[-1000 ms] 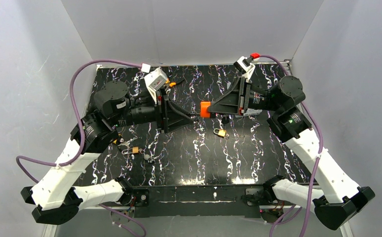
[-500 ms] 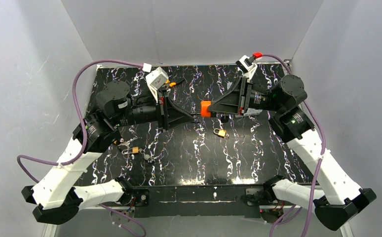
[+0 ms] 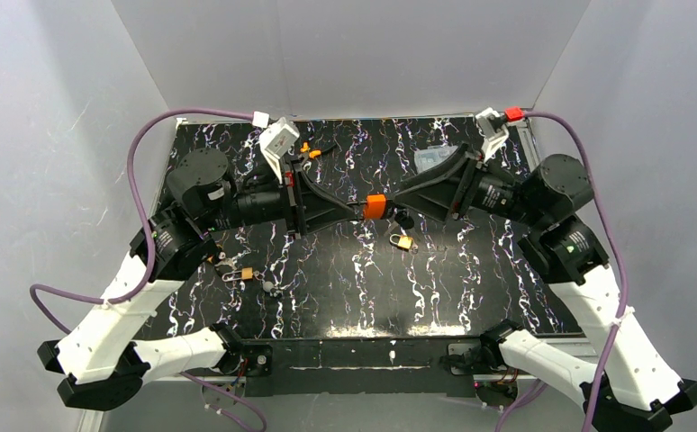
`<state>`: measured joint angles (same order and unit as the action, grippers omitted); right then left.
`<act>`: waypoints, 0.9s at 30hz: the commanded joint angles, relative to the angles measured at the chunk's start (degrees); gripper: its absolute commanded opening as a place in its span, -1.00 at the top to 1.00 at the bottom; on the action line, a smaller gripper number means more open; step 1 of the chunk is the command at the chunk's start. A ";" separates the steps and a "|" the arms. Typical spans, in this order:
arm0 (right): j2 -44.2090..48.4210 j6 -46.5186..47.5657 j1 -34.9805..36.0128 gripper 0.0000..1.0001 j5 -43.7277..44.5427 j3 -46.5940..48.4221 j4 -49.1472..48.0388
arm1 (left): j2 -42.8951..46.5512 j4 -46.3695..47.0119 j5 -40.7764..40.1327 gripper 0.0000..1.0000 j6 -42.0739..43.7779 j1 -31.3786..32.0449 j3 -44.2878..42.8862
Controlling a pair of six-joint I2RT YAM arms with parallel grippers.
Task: Lock with the key
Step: Lock the lock.
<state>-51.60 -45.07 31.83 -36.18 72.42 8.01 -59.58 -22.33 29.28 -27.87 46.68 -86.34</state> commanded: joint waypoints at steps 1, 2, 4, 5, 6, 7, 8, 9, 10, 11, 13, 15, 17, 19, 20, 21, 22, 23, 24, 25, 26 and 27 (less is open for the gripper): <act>1.86 4.77 -0.09 -0.49 0.80 1.38 -5.72 | 0.93 5.73 2.25 1.00 -2.55 0.01 -2.89; 1.75 4.91 -0.08 -0.49 -0.18 1.56 -6.75 | 0.70 6.17 2.71 1.00 -3.06 0.03 -3.10; 1.03 4.68 -0.09 -0.49 -3.15 1.96 -9.88 | 0.42 6.94 3.40 1.00 -3.91 0.03 -3.29; 0.58 4.15 -0.08 -0.49 -5.00 2.17 -11.46 | 0.35 7.42 3.70 1.00 -4.32 0.04 -3.35; 0.10 3.47 -0.10 -0.49 -6.83 2.24 -13.04 | 0.28 7.77 4.03 1.00 -4.69 0.05 -3.48; -0.30 2.78 -0.09 -0.49 -8.28 2.28 -14.49 | 0.23 7.97 4.40 1.00 -4.94 0.03 -3.68; -0.73 2.12 -0.08 -0.49 -9.67 2.46 -15.63 | 0.11 8.15 4.88 1.00 -5.27 0.04 -3.89; -1.14 1.77 -0.10 -0.49 -10.70 2.67 -16.37 | 0.07 8.41 5.34 1.00 -5.54 0.05 -3.97; -1.44 1.59 -0.11 -0.49 -11.38 2.86 -16.88 | 0.12 8.85 5.87 1.00 -5.84 0.03 -3.90; -1.60 1.47 -0.11 -0.49 -11.89 3.05 -17.18 | 0.18 9.47 6.40 1.00 -6.27 0.07 -3.74; -1.98 0.98 -0.09 -0.49 -12.93 3.25 -17.81 | 0.23 10.25 6.88 1.00 -6.98 0.00 -3.51; -2.17 -0.06 -0.07 -0.49 -14.29 3.08 -19.14 | 0.27 10.47 6.90 1.00 -7.27 0.03 -3.41; -2.33 -1.68 -0.06 -0.47 -15.78 2.61 -20.78 | 0.40 10.95 6.77 1.00 -7.64 0.01 -3.16; -2.24 -2.87 0.06 -0.46 -16.81 1.91 -22.51 | 0.36 11.18 6.64 1.00 -7.85 0.02 -3.13; -2.16 -3.39 0.16 -0.45 -17.17 1.46 -23.20 | 0.37 11.23 6.59 1.00 -7.96 0.04 -3.15; -2.00 -3.76 0.26 -0.44 -17.40 1.10 -23.71 | 0.32 11.22 6.38 1.00 -7.99 0.00 -3.14; -1.77 -3.93 0.36 -0.43 -17.43 0.81 -23.94 | 0.29 11.19 6.17 1.00 -8.03 0.01 -3.14; -1.55 -3.95 0.48 -0.42 -17.46 0.64 -23.88 | 0.25 11.22 6.04 1.00 -8.10 0.04 -3.10; -1.40 -3.96 0.59 -0.41 -17.52 0.56 -23.72 | 0.24 11.26 5.92 1.00 -8.22 0.01 -2.99; -1.25 -3.90 0.72 -0.40 -17.52 0.59 -23.48 | 0.20 11.40 5.78 1.00 -8.35 0.05 -2.93; -1.15 -3.84 0.86 -0.39 -17.49 0.60 -23.15 | 0.09 11.71 5.71 1.00 -8.50 0.05 -2.78; -1.04 -3.61 0.92 -0.38 -17.32 0.62 -22.65 | 0.02 12.02 5.78 1.00 -8.71 0.02 -2.65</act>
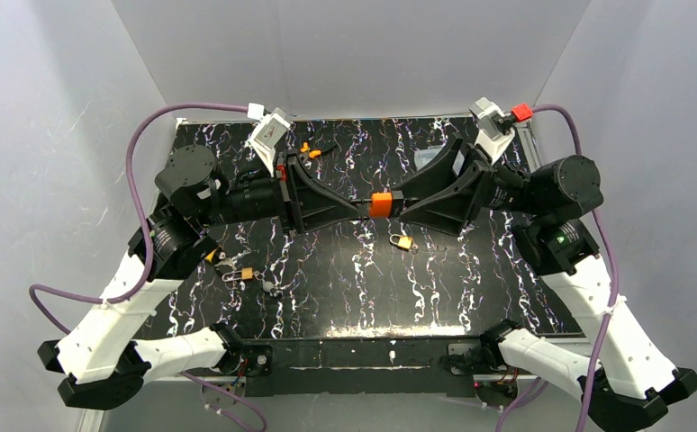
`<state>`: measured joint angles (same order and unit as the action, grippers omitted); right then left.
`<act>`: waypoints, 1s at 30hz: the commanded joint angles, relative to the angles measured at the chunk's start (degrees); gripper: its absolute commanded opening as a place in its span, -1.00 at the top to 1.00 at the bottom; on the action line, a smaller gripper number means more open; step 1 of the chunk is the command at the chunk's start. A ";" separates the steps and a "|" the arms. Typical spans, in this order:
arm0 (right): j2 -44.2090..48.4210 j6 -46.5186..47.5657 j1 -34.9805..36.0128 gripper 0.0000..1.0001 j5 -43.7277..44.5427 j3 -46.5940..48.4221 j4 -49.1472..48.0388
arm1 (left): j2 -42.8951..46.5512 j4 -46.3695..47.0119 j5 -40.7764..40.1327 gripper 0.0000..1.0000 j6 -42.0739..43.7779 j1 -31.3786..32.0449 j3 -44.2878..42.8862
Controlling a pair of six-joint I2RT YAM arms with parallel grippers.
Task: Lock with the key
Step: Lock the lock.
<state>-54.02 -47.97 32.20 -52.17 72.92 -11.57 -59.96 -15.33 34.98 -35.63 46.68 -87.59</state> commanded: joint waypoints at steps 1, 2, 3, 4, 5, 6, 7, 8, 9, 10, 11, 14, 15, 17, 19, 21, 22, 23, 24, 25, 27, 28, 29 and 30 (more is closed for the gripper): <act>1.46 -0.39 0.69 -0.36 -1.14 0.22 -2.45 | 0.36 5.21 0.12 1.00 -1.22 0.02 -1.34; 1.50 -0.07 0.80 -0.35 -0.98 0.34 -1.91 | 0.24 5.42 0.20 1.00 -1.38 0.02 -1.31; 1.47 0.20 0.90 -0.34 -0.84 0.45 -1.37 | 0.19 5.62 0.17 1.00 -1.46 0.00 -1.28; 1.39 0.49 1.05 -0.32 -0.83 0.62 -0.89 | 0.10 5.81 0.07 1.00 -1.63 0.01 -1.23; 1.29 0.74 1.21 -0.31 -0.82 0.72 -0.57 | 0.05 5.95 0.02 1.00 -1.77 0.07 -1.14; 1.31 0.91 1.37 -0.30 -0.78 0.73 -0.51 | -0.07 6.08 0.06 1.00 -1.90 0.05 -1.08; 1.29 1.06 1.54 -0.29 -0.59 0.74 -0.37 | -0.14 6.10 0.04 1.00 -2.01 0.09 -1.11; 1.29 1.25 1.68 -0.28 -0.40 0.82 -0.09 | -0.20 6.10 0.05 1.00 -2.08 0.13 -1.08; 1.29 1.54 1.79 -0.27 -0.17 0.97 0.22 | -0.25 6.10 0.04 1.00 -2.10 0.12 -0.96; 1.27 1.79 1.91 -0.25 -0.02 1.15 0.63 | -0.28 6.10 -0.04 1.00 -2.21 0.10 -0.87; 1.20 2.02 1.97 -0.20 0.20 1.39 1.16 | -0.27 6.09 -0.11 1.00 -2.23 0.13 -0.76; 1.07 2.11 2.20 0.01 0.63 1.86 1.96 | -0.40 6.10 -0.04 1.00 -2.38 0.15 -0.57; 0.94 2.14 2.31 0.05 0.68 2.12 2.24 | -0.41 6.11 -0.07 1.00 -2.38 0.22 -0.50; 0.76 2.42 2.58 0.08 1.04 2.60 3.45 | -0.51 6.10 -0.07 1.00 -2.49 0.24 -0.48; 0.67 2.79 2.69 0.10 1.43 2.89 4.36 | -0.76 6.10 0.13 1.00 -2.58 0.35 -0.42; 0.67 2.88 2.78 0.11 1.71 3.07 4.78 | -0.89 6.10 0.17 1.00 -2.57 0.48 -0.24; 0.66 2.89 2.85 0.11 1.85 3.17 5.01 | -0.92 6.08 0.17 1.00 -2.53 0.52 -0.11; 0.59 2.89 2.88 0.12 1.90 3.31 5.27 | -0.97 6.06 0.19 1.00 -2.57 0.55 0.01; 0.54 2.96 2.99 0.13 2.07 3.42 5.55 | -0.96 6.07 0.26 1.00 -2.54 0.57 0.06; 0.53 2.97 2.96 0.14 2.27 3.44 5.72 | -1.02 6.00 0.32 1.00 -2.57 0.60 0.07; 0.41 2.89 3.01 0.17 2.42 3.45 5.85 | -1.17 5.84 0.40 1.00 -2.52 0.66 0.06; 0.41 2.88 3.05 0.19 2.44 3.46 5.89 | -1.17 5.79 0.45 1.00 -2.47 0.70 0.15; 0.41 2.82 3.04 0.24 2.67 3.46 6.01 | -1.13 5.75 0.51 1.00 -2.49 0.81 0.25; 0.44 2.84 3.04 0.33 2.88 3.49 6.34 | -1.13 5.65 0.57 1.00 -2.40 0.82 0.27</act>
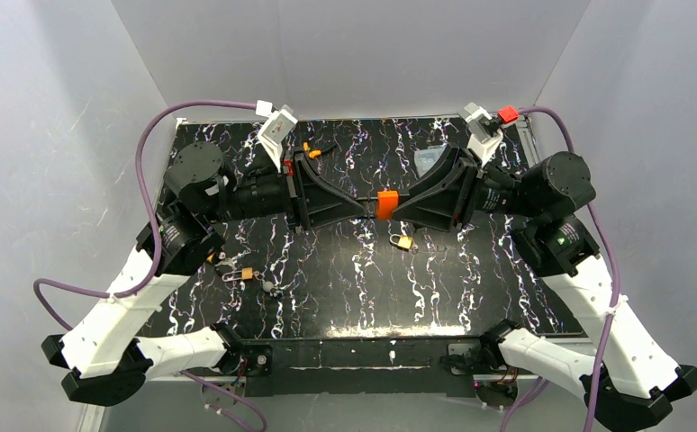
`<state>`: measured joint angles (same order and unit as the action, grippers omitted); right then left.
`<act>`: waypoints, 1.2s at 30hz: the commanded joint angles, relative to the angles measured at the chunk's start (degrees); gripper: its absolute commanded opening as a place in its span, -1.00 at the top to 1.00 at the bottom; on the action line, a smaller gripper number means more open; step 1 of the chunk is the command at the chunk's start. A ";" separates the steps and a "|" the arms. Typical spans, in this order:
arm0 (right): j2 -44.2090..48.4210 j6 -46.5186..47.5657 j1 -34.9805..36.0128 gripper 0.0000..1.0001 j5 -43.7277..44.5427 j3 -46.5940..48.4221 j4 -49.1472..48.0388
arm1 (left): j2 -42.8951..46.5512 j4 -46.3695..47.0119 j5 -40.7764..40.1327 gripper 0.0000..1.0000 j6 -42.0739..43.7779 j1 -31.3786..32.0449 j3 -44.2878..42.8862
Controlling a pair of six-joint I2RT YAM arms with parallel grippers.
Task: Lock with the key
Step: Lock the lock.
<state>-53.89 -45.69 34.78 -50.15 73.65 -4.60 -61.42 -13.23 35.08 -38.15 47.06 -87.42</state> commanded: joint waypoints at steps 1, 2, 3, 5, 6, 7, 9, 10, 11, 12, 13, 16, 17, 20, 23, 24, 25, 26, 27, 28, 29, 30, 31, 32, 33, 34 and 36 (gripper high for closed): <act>0.33 0.58 0.47 0.43 1.07 2.80 -0.29 | 0.32 3.44 0.53 1.00 0.20 0.44 0.13; 0.37 0.58 0.47 0.57 1.24 2.83 -0.02 | 0.25 3.30 0.62 1.00 0.27 0.47 0.14; 0.43 0.55 0.47 0.72 1.35 2.84 0.20 | 0.17 3.12 0.72 1.00 0.35 0.52 0.10; 0.64 0.40 0.47 0.97 1.59 2.68 0.56 | -0.02 2.31 0.86 1.00 0.68 0.60 -0.13; 0.80 0.25 0.46 0.97 1.77 2.53 0.76 | -0.07 1.78 0.86 1.00 0.99 0.62 -0.32; 0.96 0.07 0.46 0.97 1.92 2.21 0.88 | -0.16 1.22 0.77 1.00 1.23 0.70 -0.44; 1.57 -0.25 0.49 0.97 2.21 1.52 0.90 | -0.24 -0.24 0.43 1.00 1.93 0.73 -0.93; 1.90 -0.32 0.47 0.97 2.44 1.13 0.91 | -0.28 -1.12 0.31 1.00 2.40 0.74 -1.19; 2.28 -0.37 0.47 0.97 2.69 0.85 0.92 | -0.35 -1.79 0.26 1.00 2.69 0.71 -1.40; 2.57 -0.37 0.47 0.97 2.95 0.66 1.08 | -0.40 -2.51 0.16 1.00 3.01 0.68 -1.65; 2.83 -0.37 0.47 0.97 3.21 0.64 1.48 | -0.44 -3.16 0.07 0.98 3.38 0.67 -1.90; 3.27 -0.53 0.47 0.97 3.25 0.63 2.01 | -0.27 -4.42 -0.36 0.72 3.97 0.67 -2.22; 3.45 -0.62 0.47 0.97 3.27 0.55 2.00 | -0.22 -4.95 -0.55 0.67 4.22 0.71 -2.41; 4.01 -0.87 0.47 0.97 3.22 0.13 1.96 | 0.12 -6.12 -1.13 0.56 4.83 0.66 -3.00; 4.36 -1.22 0.46 0.97 2.95 -0.15 2.02 | 0.40 -6.74 -1.42 0.55 5.32 0.67 -3.31; 4.40 -1.29 0.46 0.97 2.90 -0.18 2.04 | 0.38 -6.93 -1.52 0.55 5.42 0.74 -3.57; 4.41 -1.32 0.46 0.97 2.89 -0.24 2.05 | 0.44 -7.10 -1.51 0.55 5.46 0.71 -3.58; 4.49 -1.31 0.46 0.97 2.91 -0.26 2.04 | 0.45 -7.15 -1.58 0.54 5.46 0.68 -3.57; 4.49 -1.37 0.46 0.97 2.84 -0.33 2.05 | 0.51 -7.26 -1.76 0.52 5.58 0.69 -3.49; 4.45 -1.40 0.46 0.97 2.81 -0.28 2.14 | 0.61 -7.27 -1.85 0.51 5.62 0.67 -3.52; 4.46 -1.40 0.46 0.97 2.72 -0.26 2.29 | 0.76 -7.32 -1.91 0.50 5.65 0.66 -3.47; 4.42 -1.42 0.46 0.97 2.72 -0.31 2.31 | 0.73 -7.33 -1.87 0.50 5.64 0.66 -3.60; 4.42 -1.41 0.46 0.97 2.70 -0.34 2.31 | 0.77 -7.33 -1.91 0.48 5.70 0.71 -3.63; 4.37 -1.44 0.46 0.97 2.61 -0.35 2.36 | 0.62 -7.33 -1.94 0.45 5.72 0.69 -3.73; 4.28 -1.48 0.46 0.97 2.52 -0.35 2.44 | 0.53 -7.29 -1.88 0.43 5.76 0.68 -3.90; 4.24 -1.51 0.46 0.97 2.52 -0.43 2.50 | 0.44 -7.23 -1.83 0.42 5.85 0.69 -4.08; 4.16 -1.66 0.46 0.97 2.50 -0.52 2.52 | 0.15 -7.20 -1.86 0.41 5.96 0.72 -4.37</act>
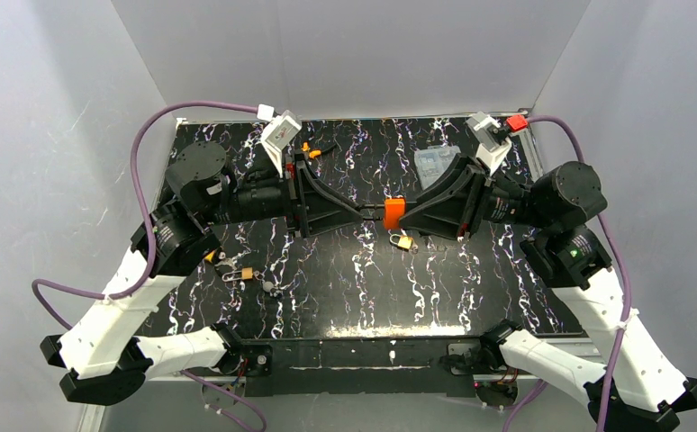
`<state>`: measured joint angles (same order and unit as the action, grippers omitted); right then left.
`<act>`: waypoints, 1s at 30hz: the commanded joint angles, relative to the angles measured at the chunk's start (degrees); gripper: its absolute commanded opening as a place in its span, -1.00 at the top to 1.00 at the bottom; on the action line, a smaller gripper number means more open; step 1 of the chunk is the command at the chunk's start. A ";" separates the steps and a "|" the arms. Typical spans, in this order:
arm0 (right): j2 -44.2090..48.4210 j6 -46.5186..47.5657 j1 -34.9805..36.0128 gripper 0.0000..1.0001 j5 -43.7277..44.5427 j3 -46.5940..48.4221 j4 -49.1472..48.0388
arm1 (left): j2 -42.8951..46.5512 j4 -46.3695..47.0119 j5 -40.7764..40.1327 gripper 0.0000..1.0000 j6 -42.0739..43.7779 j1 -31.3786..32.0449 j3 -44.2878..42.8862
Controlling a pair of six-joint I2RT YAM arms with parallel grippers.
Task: Lock with the key
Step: Lock the lock.
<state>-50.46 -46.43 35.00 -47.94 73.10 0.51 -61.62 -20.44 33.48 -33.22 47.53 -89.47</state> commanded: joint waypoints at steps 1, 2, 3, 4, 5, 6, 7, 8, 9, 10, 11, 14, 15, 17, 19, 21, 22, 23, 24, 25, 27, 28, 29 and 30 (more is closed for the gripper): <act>0.71 -0.96 0.24 0.97 0.30 -0.09 -2.63 | 0.26 0.15 -0.25 0.39 1.12 0.25 -2.37; 0.71 -1.02 0.24 0.97 0.38 -0.11 -2.57 | 0.32 0.50 -0.30 0.37 1.15 0.25 -2.36; 0.71 -1.08 0.24 0.97 0.46 -0.08 -2.42 | 0.43 0.88 -0.32 0.36 1.14 0.21 -2.23; 0.71 -1.02 0.24 0.97 0.46 -0.11 -2.44 | 0.49 1.38 -0.31 0.35 1.14 0.25 -2.07; 0.71 -1.04 0.24 0.97 0.48 -0.21 -2.36 | 0.49 1.77 -0.31 0.35 1.16 0.27 -1.96; 0.78 -1.04 0.28 0.97 0.65 -0.29 -2.25 | 0.36 1.88 -0.03 0.35 1.20 0.22 -2.16; 0.90 -1.03 0.25 0.97 0.88 -0.33 -2.12 | 0.13 1.78 0.18 0.35 1.22 0.20 -2.41; 0.93 -1.03 0.25 0.97 1.11 -0.33 -1.99 | -0.18 1.58 0.40 0.37 1.29 0.22 -2.60; 0.96 -0.97 0.28 0.97 1.21 -0.30 -1.97 | -0.38 1.54 0.57 0.40 1.25 0.21 -2.66; 0.97 -0.91 0.21 0.97 1.32 -0.29 -1.87 | -0.53 1.48 0.72 0.43 1.23 0.23 -2.64; 1.09 -0.89 0.23 0.97 1.53 -0.23 -1.69 | -0.65 1.42 0.79 0.45 1.23 0.25 -2.51; 1.33 -0.59 0.25 0.97 2.22 0.01 -1.22 | -0.67 0.72 0.85 0.47 1.45 0.24 -2.31; 1.33 -0.53 0.24 0.97 2.30 0.12 -1.22 | -0.68 0.40 0.82 0.46 1.55 0.27 -2.20; 1.30 -0.49 0.24 0.97 2.41 0.21 -1.07 | -0.69 -0.10 0.93 0.48 1.64 0.21 -1.99; 1.10 -0.50 0.24 0.97 2.34 0.36 -1.05 | -0.63 -0.29 0.93 0.58 1.70 0.25 -1.78; 0.99 -0.50 0.24 0.97 2.47 0.31 -1.10 | -0.56 -0.30 0.87 0.69 1.70 0.23 -1.72; 0.98 -0.50 0.20 0.97 2.53 0.24 -1.08 | -0.56 -0.30 0.88 0.73 1.73 0.23 -1.74; 0.97 -0.50 0.23 0.97 2.63 0.17 -1.05 | -0.53 -0.30 0.88 0.77 1.75 0.21 -1.70; 1.00 -0.48 0.19 0.97 2.73 0.18 -1.10 | -0.51 -0.29 0.87 0.81 1.75 0.20 -1.71; 1.00 -0.49 0.22 0.97 2.86 0.20 -1.08 | -0.55 -0.29 0.90 0.85 1.79 0.21 -1.71; 1.07 -0.45 0.24 0.97 3.33 0.20 -0.85 | -0.66 -0.31 0.94 0.96 1.90 0.21 -1.62; 1.05 -0.42 0.25 0.97 3.49 0.25 -0.68 | -0.68 -0.32 0.75 1.00 1.96 0.20 -1.54; 1.00 -0.41 0.24 0.97 3.59 0.28 -0.61 | -0.63 -0.19 0.55 1.00 2.04 0.20 -1.36; 0.93 -0.45 0.22 0.97 3.73 0.25 -0.60 | -0.69 -0.17 0.47 1.00 2.23 0.21 -1.29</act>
<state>-50.24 -46.61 35.00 -45.94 72.25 3.32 -62.52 -20.66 33.65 -31.98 47.53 -90.17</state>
